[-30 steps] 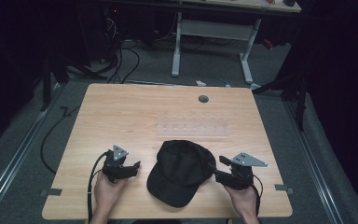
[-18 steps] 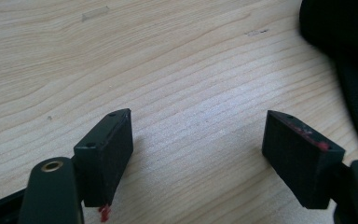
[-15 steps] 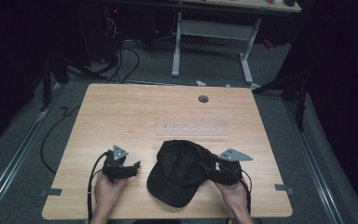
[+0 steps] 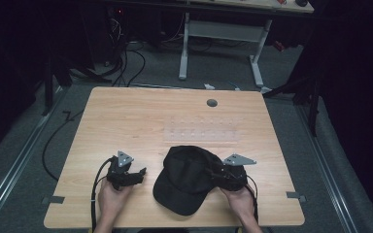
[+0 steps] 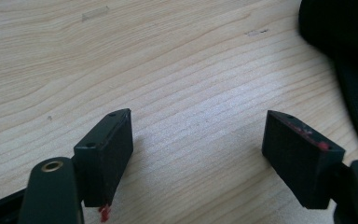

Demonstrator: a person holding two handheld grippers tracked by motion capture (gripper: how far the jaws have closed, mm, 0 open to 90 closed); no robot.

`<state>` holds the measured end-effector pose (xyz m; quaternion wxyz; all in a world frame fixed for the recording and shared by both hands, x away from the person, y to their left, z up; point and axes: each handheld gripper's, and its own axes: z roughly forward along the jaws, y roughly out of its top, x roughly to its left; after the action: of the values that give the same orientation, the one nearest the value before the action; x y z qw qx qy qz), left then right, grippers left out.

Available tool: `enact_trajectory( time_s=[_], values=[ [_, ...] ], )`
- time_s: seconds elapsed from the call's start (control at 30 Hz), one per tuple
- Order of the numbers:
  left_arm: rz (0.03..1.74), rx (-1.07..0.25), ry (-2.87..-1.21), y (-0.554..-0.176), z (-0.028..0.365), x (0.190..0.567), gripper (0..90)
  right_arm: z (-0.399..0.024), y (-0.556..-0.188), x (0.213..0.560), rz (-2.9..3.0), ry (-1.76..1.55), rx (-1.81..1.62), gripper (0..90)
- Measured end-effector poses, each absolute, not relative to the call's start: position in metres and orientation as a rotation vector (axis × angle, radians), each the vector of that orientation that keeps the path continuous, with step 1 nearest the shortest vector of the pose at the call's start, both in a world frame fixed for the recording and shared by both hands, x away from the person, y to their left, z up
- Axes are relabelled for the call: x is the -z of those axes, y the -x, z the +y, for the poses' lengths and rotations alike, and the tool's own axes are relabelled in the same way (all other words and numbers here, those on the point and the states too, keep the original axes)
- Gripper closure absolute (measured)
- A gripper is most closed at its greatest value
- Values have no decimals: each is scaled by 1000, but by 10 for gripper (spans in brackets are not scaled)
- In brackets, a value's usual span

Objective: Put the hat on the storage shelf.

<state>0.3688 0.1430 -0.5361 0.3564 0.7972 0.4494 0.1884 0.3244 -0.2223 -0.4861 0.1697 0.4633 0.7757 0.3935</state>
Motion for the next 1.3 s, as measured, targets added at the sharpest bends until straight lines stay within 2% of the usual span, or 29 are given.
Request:
enact_trajectory(
  time_s=[0.3, 0.63, 1.3],
  values=[
    [1161, -487, -2059, -369, 143, 536, 248, -222, -325, 488, 2209, -1323, -1120, 718],
    [1160, -487, -2059, -369, 143, 536, 248, -224, -326, 488, 2206, -1323, -1129, 815],
    [1160, -487, -2059, -369, 143, 536, 248, -232, -323, 476, 2167, -1299, -1230, 853]
  ],
)
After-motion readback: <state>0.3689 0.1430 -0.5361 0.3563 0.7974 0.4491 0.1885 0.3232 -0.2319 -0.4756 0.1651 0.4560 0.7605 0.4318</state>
